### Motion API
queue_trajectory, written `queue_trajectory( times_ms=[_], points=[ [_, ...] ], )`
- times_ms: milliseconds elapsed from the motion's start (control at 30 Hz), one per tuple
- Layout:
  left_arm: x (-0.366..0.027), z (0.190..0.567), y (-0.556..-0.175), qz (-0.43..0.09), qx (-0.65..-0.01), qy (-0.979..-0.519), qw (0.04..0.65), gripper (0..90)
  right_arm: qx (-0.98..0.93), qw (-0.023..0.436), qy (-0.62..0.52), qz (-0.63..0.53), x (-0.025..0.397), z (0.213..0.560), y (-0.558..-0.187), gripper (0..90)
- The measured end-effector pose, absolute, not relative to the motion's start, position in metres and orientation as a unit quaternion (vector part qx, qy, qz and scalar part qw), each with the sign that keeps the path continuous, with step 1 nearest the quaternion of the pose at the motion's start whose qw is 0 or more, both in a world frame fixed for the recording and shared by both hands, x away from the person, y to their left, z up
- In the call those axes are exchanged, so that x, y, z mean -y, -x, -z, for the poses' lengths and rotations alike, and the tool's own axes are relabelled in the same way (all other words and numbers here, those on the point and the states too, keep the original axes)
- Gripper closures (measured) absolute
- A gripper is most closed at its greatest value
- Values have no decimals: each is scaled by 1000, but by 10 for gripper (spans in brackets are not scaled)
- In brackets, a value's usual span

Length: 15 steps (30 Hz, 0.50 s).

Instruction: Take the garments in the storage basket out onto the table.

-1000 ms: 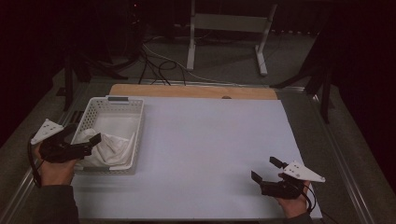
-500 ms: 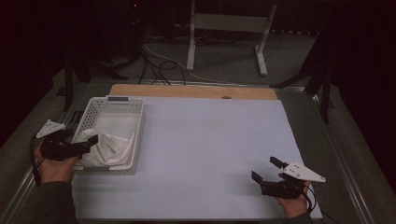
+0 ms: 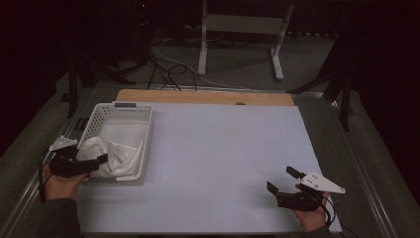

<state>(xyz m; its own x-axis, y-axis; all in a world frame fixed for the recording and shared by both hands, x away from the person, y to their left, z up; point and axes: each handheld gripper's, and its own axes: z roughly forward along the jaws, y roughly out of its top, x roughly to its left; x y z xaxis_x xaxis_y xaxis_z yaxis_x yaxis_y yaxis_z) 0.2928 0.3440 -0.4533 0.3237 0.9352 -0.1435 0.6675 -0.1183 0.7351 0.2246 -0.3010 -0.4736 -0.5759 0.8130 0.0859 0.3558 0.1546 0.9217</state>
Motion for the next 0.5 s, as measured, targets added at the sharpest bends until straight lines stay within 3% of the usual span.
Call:
queue_trajectory(
  times_ms=[300, 367, 433, 500],
  points=[
    [-329, 456, -297, -183, -553, -741, 333, 162, -725, 225, -403, -511, 302, 474, -225, 75],
    [-327, 457, -298, -184, -556, -742, 325, 281, -726, 225, -403, -510, 302, 474, -225, 75],
    [-327, 456, -297, -177, -550, -748, 326, 492, -725, 225, -403, -511, 302, 474, -225, 75],
    [-325, 457, -296, -178, -538, -760, 318, 644, -725, 225, -404, -510, 302, 474, -225, 75]
  ],
)
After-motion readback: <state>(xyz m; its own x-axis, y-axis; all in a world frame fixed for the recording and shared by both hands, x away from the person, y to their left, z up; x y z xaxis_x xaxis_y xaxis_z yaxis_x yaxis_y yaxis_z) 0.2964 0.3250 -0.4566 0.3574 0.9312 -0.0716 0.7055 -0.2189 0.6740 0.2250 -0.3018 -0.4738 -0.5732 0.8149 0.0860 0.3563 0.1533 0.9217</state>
